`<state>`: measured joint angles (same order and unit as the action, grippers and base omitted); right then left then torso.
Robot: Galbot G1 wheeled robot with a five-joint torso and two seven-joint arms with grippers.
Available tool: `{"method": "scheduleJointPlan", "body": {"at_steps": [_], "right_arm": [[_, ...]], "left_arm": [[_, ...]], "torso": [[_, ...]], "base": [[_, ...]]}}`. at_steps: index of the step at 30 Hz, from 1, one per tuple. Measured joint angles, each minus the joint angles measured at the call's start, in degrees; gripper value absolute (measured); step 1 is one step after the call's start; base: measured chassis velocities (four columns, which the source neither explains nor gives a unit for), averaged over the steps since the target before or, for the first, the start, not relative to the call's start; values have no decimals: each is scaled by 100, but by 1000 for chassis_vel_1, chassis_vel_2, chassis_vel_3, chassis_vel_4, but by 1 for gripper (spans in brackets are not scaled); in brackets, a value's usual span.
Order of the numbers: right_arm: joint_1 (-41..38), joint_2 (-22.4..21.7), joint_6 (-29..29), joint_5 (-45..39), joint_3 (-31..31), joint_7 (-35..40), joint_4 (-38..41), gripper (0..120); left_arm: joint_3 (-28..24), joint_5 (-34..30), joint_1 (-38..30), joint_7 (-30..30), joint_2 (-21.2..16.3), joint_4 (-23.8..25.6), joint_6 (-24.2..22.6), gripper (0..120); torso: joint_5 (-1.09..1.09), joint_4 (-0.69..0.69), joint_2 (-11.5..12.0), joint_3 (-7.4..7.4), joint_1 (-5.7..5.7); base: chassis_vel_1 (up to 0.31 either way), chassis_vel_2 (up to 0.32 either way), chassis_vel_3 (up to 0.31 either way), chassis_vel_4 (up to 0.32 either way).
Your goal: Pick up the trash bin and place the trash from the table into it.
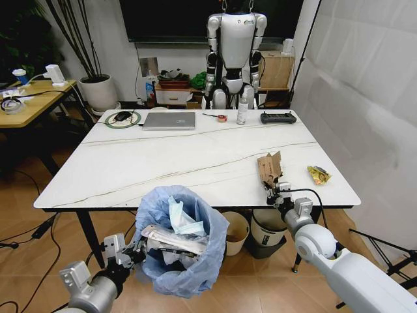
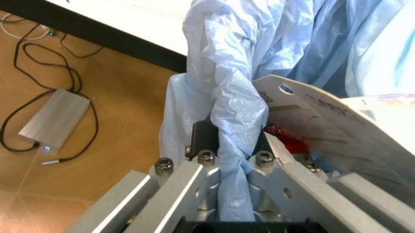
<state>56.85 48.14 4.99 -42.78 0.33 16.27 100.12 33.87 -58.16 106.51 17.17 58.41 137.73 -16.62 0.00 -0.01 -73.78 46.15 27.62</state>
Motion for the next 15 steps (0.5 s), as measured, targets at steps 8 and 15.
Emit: {"method": "scheduleJointPlan", "body": {"at_steps": [8, 15], "right_arm": [[-117, -55, -212, -111, 38, -285, -52, 0], [-183, -120, -767, -335, 106, -846, -120, 0]], "left_arm": [[-5, -90, -37, 30, -27, -20, 1, 0], [10, -399, -55, 133, -59, -36, -48, 0]], "torso": [[1, 1, 0, 1, 0], [0, 1, 0, 1, 0]], "base": [[0, 0, 0, 0], [0, 0, 0, 0]]}}
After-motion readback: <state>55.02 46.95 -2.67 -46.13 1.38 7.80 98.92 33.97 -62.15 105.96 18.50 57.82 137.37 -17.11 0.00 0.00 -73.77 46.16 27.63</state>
